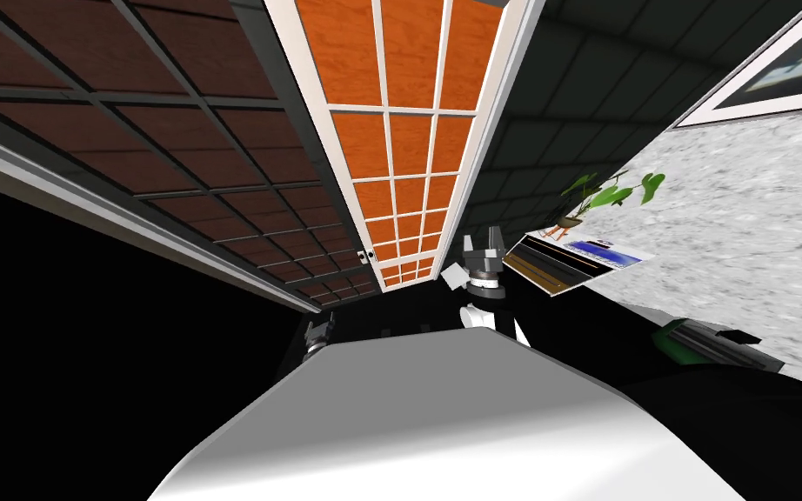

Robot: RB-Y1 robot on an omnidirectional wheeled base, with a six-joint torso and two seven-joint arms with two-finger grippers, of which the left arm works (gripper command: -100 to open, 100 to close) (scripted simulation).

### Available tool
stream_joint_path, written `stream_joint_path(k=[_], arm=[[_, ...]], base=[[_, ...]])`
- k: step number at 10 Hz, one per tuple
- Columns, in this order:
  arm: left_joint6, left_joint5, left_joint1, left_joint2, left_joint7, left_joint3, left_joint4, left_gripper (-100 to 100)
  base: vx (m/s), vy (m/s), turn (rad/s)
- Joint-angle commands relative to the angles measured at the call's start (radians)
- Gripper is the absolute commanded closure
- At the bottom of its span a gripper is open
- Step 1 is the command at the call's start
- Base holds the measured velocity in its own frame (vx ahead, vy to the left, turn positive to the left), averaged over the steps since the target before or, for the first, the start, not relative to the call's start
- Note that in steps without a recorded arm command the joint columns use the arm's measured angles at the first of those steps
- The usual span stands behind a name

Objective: Pull the door open

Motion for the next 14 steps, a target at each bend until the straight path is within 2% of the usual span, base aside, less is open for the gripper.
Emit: stream_joint_path(k=[1,2,5,7,8,10,12,14], arm=[[-0.001,0.013,0.007,0.009,-0.011,0.029,0.026,-100],[-0.001,0.013,0.007,0.009,-0.011,0.029,0.026,-100],[0.004,0.036,0.02,0.015,-0.032,0.079,0.056,-100],[0.005,0.038,0.021,0.015,-0.033,0.082,0.058,-100],[0.007,0.051,0.021,0.015,-0.046,0.108,0.074,-100],[0.008,0.056,0.019,0.014,-0.052,0.119,0.08,-100],[0.01,0.074,-0.007,0.0,-0.075,0.153,0.102,-100],[0.009,0.08,-0.036,-0.014,-0.086,0.16,0.107,-100]], base=[[-0.138,0.039,-0.025],[-0.078,0.022,-0.008],[-0.08,0.027,-0.044],[-0.043,0.017,-0.013],[-0.03,0.022,-0.089],[-0.03,0.023,-0.057],[0.038,0.041,-0.222],[0.14,0.046,-0.178]])
